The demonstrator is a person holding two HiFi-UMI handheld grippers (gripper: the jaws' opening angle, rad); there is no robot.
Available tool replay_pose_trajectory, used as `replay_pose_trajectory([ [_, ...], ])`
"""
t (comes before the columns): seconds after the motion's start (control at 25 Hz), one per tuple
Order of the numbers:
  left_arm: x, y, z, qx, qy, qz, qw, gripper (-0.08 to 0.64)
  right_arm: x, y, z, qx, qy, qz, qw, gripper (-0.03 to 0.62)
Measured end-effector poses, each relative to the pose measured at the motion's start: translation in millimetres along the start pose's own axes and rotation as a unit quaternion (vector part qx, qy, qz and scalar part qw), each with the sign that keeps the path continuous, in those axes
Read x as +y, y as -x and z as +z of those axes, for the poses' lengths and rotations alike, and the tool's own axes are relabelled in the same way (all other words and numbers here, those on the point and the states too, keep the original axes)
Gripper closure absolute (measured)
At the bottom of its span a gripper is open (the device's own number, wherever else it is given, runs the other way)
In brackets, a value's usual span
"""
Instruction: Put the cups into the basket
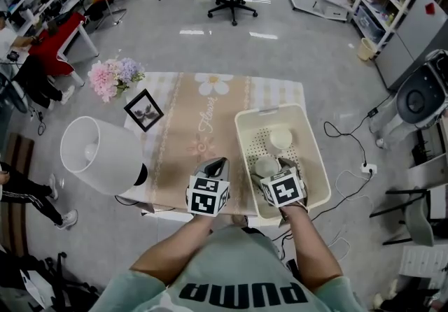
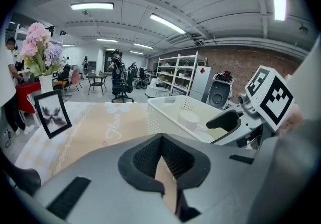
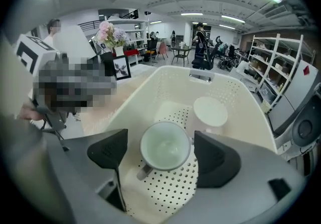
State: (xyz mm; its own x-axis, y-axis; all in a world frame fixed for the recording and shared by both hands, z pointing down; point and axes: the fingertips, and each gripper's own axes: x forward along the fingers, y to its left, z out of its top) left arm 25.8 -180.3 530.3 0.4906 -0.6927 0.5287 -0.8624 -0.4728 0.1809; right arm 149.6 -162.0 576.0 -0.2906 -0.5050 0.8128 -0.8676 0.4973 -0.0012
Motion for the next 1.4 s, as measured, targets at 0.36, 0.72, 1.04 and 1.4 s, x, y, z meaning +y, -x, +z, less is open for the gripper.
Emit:
replay_pose_trajectory([
  [0.36, 5, 29, 9, -0.022, -0.011, 0.0, 0.9997, 0.555, 32, 50, 56, -0.126, -0.002, -0.015, 0.992, 0.201],
  [0.72, 23, 74, -1, -0.044, -0.016, 0.019, 0.9987, 0.555, 88, 67, 80, -0.204, 0.025, 0.002, 0.979, 0.463],
  [1.04, 37, 118, 0, -0.077, -0.039, 0.032, 0.9958, 0.555, 131, 71, 82, -0.232, 0.03, 0.003, 0.972, 0.574],
  [1.4, 38, 154, -9, -0.106, -0.04, 0.013, 0.9935, 0.555, 161, 88, 80, -0.256, 0.025, -0.023, 0.966, 0.577],
])
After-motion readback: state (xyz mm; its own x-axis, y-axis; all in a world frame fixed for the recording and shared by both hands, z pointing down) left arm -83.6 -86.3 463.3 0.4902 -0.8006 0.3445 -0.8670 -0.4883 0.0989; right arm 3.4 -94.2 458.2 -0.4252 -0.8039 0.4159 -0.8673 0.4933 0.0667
